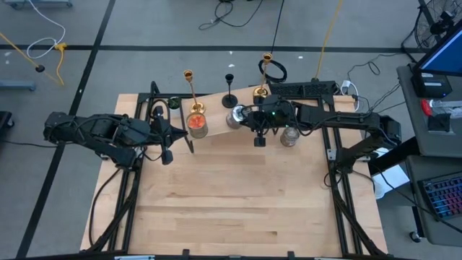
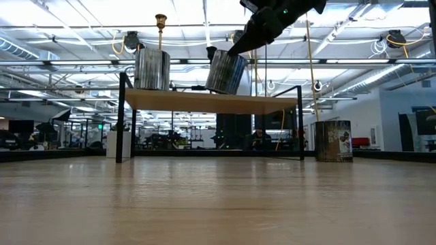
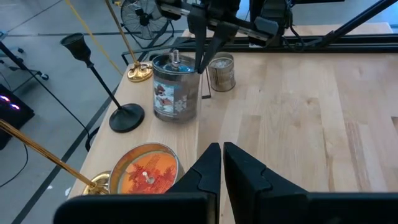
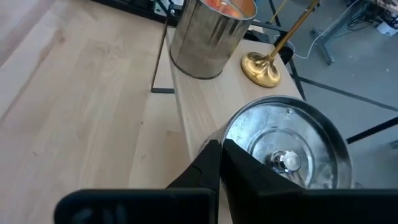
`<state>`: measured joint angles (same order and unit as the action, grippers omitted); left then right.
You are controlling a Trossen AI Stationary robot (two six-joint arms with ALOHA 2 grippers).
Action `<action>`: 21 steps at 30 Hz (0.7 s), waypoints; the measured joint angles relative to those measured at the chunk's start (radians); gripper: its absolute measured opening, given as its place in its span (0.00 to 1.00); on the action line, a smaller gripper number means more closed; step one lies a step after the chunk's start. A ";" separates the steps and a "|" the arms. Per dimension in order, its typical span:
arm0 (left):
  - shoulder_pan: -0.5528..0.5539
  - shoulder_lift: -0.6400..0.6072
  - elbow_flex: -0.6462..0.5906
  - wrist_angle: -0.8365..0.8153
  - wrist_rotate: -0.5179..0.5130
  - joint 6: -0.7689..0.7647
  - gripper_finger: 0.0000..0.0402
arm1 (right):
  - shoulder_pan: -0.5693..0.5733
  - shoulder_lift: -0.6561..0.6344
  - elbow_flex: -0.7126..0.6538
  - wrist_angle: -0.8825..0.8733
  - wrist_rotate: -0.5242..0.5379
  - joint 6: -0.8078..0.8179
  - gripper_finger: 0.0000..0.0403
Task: Pick & Place candle stick holders
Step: Put the bottom silver scented candle on the shelf
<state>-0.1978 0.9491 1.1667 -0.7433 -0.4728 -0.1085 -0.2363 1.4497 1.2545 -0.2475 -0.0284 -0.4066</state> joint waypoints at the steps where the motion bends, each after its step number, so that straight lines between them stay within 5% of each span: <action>1: 0.000 0.000 0.000 0.000 0.000 0.000 0.06 | 0.000 0.002 0.000 0.001 0.000 -0.003 0.02; 21: 0.000 0.000 0.000 -0.001 0.000 0.000 0.06 | 0.024 -0.021 0.000 0.080 0.010 -0.079 0.27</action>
<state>-0.1978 0.9489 1.1667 -0.7441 -0.4728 -0.1085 -0.2125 1.4292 1.2545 -0.1675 -0.0181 -0.4859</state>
